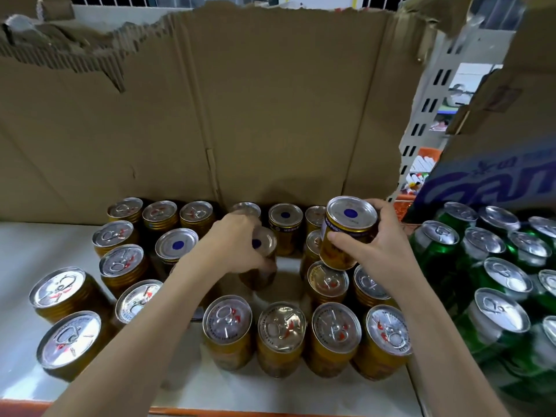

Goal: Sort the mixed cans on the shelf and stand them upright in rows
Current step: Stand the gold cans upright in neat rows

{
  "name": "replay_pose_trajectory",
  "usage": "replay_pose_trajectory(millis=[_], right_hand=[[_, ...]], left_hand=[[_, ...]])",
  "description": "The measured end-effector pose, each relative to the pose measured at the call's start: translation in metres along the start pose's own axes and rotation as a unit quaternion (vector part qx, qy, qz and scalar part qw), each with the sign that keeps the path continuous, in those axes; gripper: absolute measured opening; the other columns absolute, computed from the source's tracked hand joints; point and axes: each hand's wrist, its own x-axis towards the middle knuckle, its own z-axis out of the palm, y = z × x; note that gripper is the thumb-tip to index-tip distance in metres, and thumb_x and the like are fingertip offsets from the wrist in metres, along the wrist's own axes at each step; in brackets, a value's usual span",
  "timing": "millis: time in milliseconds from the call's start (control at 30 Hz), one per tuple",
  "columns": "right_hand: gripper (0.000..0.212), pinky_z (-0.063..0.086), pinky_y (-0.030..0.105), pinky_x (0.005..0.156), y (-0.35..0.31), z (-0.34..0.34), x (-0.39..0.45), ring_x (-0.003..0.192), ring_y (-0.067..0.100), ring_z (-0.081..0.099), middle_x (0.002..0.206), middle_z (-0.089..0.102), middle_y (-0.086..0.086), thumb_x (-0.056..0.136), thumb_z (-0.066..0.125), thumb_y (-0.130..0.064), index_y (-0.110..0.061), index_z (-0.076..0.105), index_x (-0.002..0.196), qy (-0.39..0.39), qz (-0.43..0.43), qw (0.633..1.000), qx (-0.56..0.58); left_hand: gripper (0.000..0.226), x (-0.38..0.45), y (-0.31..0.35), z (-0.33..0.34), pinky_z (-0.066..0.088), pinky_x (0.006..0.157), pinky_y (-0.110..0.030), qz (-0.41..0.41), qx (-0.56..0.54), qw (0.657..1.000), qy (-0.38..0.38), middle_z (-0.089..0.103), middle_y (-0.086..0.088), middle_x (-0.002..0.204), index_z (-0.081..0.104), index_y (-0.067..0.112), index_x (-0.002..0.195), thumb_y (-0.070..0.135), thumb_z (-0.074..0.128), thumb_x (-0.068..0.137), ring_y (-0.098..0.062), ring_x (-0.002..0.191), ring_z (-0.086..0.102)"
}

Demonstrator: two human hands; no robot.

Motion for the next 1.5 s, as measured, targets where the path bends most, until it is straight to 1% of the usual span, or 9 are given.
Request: replay_pose_trajectory(millis=[100, 200, 333, 600, 833, 1000, 1233, 1433, 1500], right_hand=[[0.070, 0.041, 0.015, 0.080, 0.002, -0.001, -0.001, 0.105, 0.006, 0.048, 0.114, 0.050, -0.011, 0.069, 0.078, -0.034, -0.032, 0.032, 0.123, -0.012, 0.003, 1.000, 0.011], [0.076, 0.036, 0.007, 0.077, 0.004, -0.004, -0.002, 0.100, -0.002, 0.044, 0.107, 0.045, -0.023, 0.068, 0.078, -0.036, -0.033, 0.029, 0.127, -0.039, 0.012, 0.999, 0.004], [0.087, 0.032, 0.019, 0.090, 0.015, -0.007, -0.003, 0.106, 0.002, 0.041, 0.111, 0.044, -0.019, 0.067, 0.081, -0.033, -0.027, 0.029, 0.136, -0.109, 0.023, 0.990, -0.084], [0.076, 0.032, 0.002, 0.065, 0.020, -0.005, -0.003, 0.098, -0.001, 0.045, 0.106, 0.049, -0.022, 0.068, 0.080, -0.036, -0.032, 0.036, 0.130, -0.088, 0.002, 0.993, -0.077], [0.075, 0.032, 0.012, 0.074, 0.018, -0.004, 0.000, 0.108, 0.007, 0.041, 0.119, 0.041, -0.010, 0.068, 0.079, -0.039, -0.031, 0.036, 0.129, -0.066, -0.034, 0.992, -0.107], [0.076, 0.024, 0.003, 0.071, 0.015, -0.004, -0.001, 0.105, 0.006, 0.033, 0.115, 0.031, -0.009, 0.071, 0.078, -0.035, -0.029, 0.036, 0.134, -0.040, -0.046, 0.989, -0.134], [0.077, 0.029, 0.009, 0.076, 0.012, 0.001, -0.003, 0.106, 0.005, 0.029, 0.115, 0.025, -0.009, 0.071, 0.078, -0.033, -0.031, 0.035, 0.135, -0.011, -0.069, 0.987, -0.145], [0.074, 0.029, 0.001, 0.066, 0.004, 0.003, -0.006, 0.104, 0.003, 0.030, 0.115, 0.024, -0.011, 0.070, 0.080, -0.028, -0.031, 0.038, 0.131, 0.031, -0.089, 0.988, -0.120], [0.074, 0.033, -0.002, 0.063, 0.002, 0.003, -0.008, 0.104, 0.004, 0.030, 0.115, 0.024, -0.010, 0.069, 0.080, -0.027, -0.031, 0.039, 0.131, 0.041, -0.094, 0.988, -0.119]], left_hand=[[0.074, 0.000, -0.009, -0.003, 0.049, 0.087, -0.035, 0.049, 0.027, 0.997, -0.054, 0.056, 0.003, 0.121, 0.049, 0.025, 0.129, 0.031, 0.082, 0.063, -0.019, 0.106, 0.054], [0.074, 0.001, -0.015, -0.010, 0.050, 0.085, -0.037, 0.061, 0.035, 0.994, -0.089, 0.054, 0.001, 0.126, 0.045, 0.029, 0.133, 0.008, 0.071, 0.068, -0.022, 0.107, 0.054], [0.069, 0.002, -0.020, -0.012, 0.039, 0.076, -0.020, 0.113, 0.015, 0.990, -0.082, 0.046, 0.004, 0.128, 0.045, 0.023, 0.131, -0.007, 0.059, 0.071, -0.011, 0.101, 0.046], [0.070, -0.003, -0.029, 0.001, 0.047, 0.086, -0.034, 0.127, -0.052, 0.990, -0.036, 0.044, 0.004, 0.114, 0.046, 0.021, 0.121, 0.011, 0.081, 0.061, -0.017, 0.101, 0.052], [0.068, -0.008, -0.028, 0.001, 0.049, 0.081, -0.027, 0.113, -0.055, 0.991, -0.043, 0.036, 0.010, 0.115, 0.044, 0.023, 0.124, 0.001, 0.074, 0.067, -0.013, 0.104, 0.049], [0.067, -0.010, -0.027, 0.002, 0.038, 0.060, -0.016, 0.064, -0.042, 0.996, -0.049, 0.031, 0.008, 0.107, 0.038, 0.022, 0.118, 0.004, 0.075, 0.066, -0.012, 0.091, 0.045], [0.072, -0.007, -0.008, 0.006, 0.038, 0.061, -0.027, 0.027, 0.098, 0.989, -0.107, 0.029, -0.007, 0.126, 0.024, 0.017, 0.127, 0.010, 0.070, 0.071, -0.021, 0.087, 0.049], [0.101, 0.002, 0.006, 0.009, 0.043, 0.074, -0.033, 0.010, 0.263, 0.956, -0.133, 0.036, -0.012, 0.140, -0.001, 0.024, 0.149, 0.020, 0.068, 0.075, -0.031, 0.112, 0.053], [0.095, 0.004, 0.013, 0.008, 0.042, 0.083, -0.035, 0.002, 0.292, 0.947, -0.132, 0.042, -0.010, 0.138, 0.005, 0.022, 0.149, 0.030, 0.067, 0.077, -0.031, 0.116, 0.051]])
